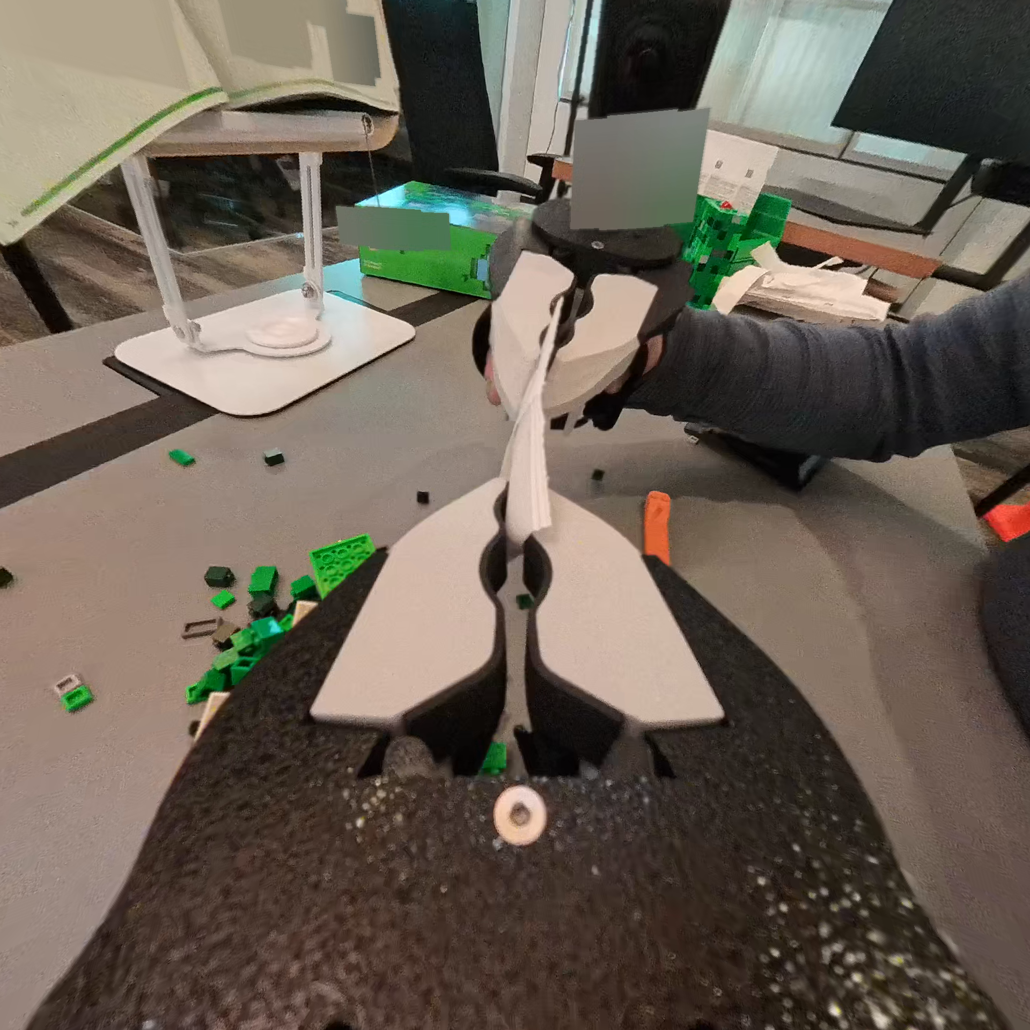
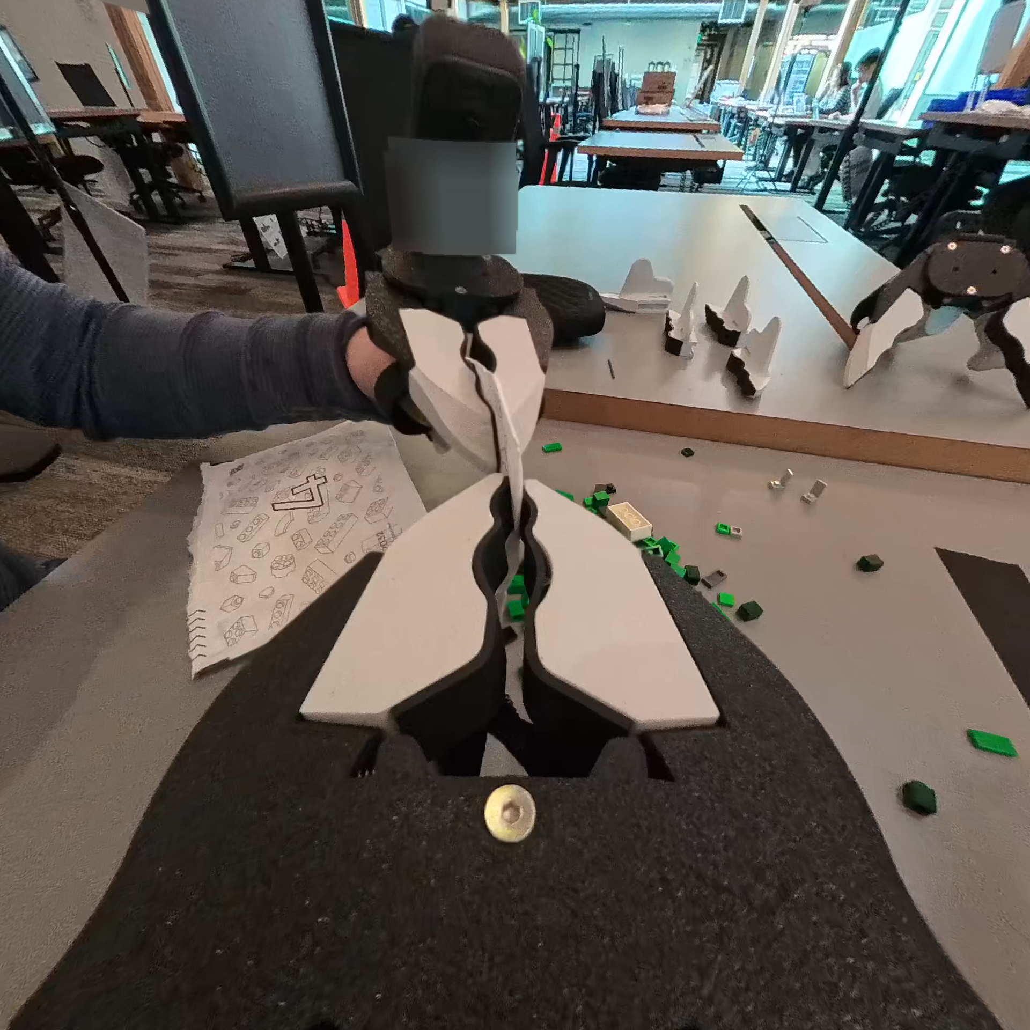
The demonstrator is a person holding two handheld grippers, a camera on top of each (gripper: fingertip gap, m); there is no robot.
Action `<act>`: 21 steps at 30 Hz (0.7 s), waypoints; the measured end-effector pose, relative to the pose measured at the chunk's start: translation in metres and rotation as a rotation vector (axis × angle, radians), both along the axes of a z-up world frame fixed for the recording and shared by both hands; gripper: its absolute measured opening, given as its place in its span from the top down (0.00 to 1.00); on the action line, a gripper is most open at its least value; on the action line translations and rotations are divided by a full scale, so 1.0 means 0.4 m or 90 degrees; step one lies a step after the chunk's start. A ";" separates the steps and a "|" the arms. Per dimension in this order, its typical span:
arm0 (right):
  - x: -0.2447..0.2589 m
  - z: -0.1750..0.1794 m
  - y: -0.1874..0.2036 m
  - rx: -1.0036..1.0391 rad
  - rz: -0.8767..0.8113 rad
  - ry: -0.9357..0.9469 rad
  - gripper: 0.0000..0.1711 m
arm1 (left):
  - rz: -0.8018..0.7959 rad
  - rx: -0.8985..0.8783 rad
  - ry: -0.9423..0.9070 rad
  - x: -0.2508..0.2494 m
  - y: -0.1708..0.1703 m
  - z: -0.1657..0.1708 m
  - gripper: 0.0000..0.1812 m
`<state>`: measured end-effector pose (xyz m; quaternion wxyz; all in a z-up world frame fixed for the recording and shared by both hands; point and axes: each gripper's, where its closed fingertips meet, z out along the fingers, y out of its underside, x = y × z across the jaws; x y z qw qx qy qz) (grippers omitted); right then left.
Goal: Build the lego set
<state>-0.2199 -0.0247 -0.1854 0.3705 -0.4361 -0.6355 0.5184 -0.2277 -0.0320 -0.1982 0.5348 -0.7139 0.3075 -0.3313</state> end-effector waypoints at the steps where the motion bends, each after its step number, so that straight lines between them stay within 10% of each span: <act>1: -0.002 -0.001 -0.001 0.007 -0.006 0.005 1.00 | 0.004 -0.005 0.002 -0.003 0.002 0.000 1.00; 7: -0.008 -0.046 -0.010 -0.014 0.017 -0.084 0.98 | -0.011 -0.022 -0.080 -0.008 0.004 0.014 0.98; 10: -0.008 -0.026 -0.004 -0.029 0.013 -0.060 0.99 | 0.008 -0.114 -0.046 -0.027 0.012 -0.048 0.77; 12: -0.007 -0.012 0.002 -0.043 0.011 -0.043 0.98 | -0.016 -0.101 -0.039 -0.019 -0.006 -0.057 1.00; 21: -0.007 0.045 0.001 -0.205 -0.004 -0.062 1.00 | -0.041 -0.109 -0.215 -0.013 -0.015 0.074 1.00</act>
